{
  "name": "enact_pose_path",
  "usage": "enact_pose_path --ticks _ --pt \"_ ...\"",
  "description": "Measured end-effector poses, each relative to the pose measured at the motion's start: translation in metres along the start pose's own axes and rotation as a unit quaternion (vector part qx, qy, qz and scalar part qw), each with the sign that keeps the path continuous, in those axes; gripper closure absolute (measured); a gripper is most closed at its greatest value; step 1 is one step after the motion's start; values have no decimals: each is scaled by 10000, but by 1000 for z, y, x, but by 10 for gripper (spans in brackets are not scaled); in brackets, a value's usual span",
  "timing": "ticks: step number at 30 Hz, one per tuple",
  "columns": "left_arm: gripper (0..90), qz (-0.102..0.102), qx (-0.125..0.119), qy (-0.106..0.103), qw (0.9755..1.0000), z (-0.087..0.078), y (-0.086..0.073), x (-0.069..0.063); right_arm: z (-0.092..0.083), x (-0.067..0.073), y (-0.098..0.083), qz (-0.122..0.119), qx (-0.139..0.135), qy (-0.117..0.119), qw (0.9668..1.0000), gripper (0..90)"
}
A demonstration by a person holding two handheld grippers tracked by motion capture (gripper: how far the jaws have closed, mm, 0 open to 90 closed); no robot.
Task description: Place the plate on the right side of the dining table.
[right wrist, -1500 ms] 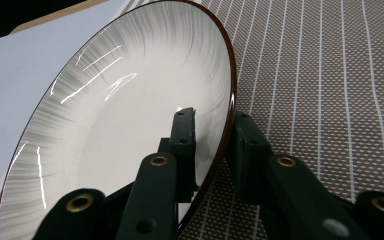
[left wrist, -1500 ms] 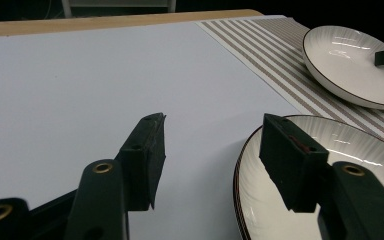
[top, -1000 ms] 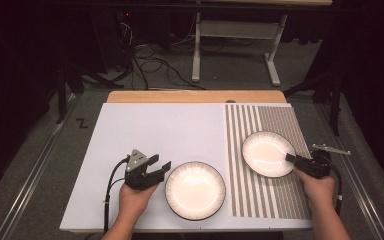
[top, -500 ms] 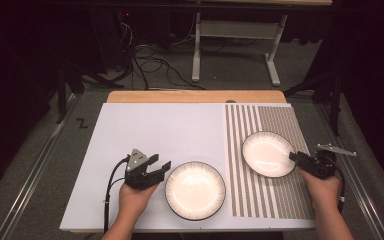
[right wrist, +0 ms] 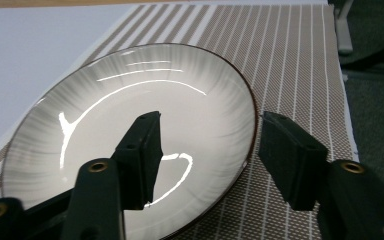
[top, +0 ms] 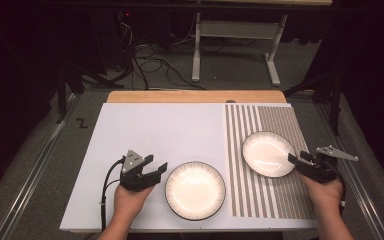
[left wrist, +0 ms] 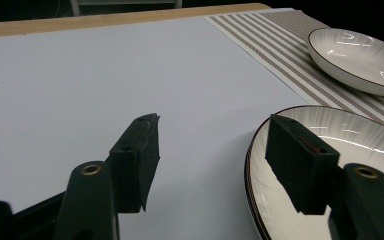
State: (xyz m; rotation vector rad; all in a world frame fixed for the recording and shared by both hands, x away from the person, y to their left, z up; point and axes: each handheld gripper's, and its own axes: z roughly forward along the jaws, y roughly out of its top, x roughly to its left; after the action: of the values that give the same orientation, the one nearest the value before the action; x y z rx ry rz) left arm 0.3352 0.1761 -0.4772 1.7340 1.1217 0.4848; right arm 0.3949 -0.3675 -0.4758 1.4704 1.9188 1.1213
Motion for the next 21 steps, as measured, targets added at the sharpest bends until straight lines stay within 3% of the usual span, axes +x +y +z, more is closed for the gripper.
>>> enact_pose_path --ticks 4,8,12,16,21 --pt "355 56 21 24 10000 -12 -3 3 -13 20 -1 -303 -204 10 9993 340" --pt "300 111 37 -18 9999 -25 -11 4 -22 43 -2 -529 -364 14 9979 183" --pt "159 344 2 47 9994 -35 -27 2 -29 71 -9 -701 -523 130 9961 52" --pt "63 355 -147 96 9992 -44 -32 -3 -41 101 -23 -806 -631 367 9941 4" --pt "31 421 -226 25 9989 -53 -34 -10 -58 129 -37 -1012 -815 755 9886 4"
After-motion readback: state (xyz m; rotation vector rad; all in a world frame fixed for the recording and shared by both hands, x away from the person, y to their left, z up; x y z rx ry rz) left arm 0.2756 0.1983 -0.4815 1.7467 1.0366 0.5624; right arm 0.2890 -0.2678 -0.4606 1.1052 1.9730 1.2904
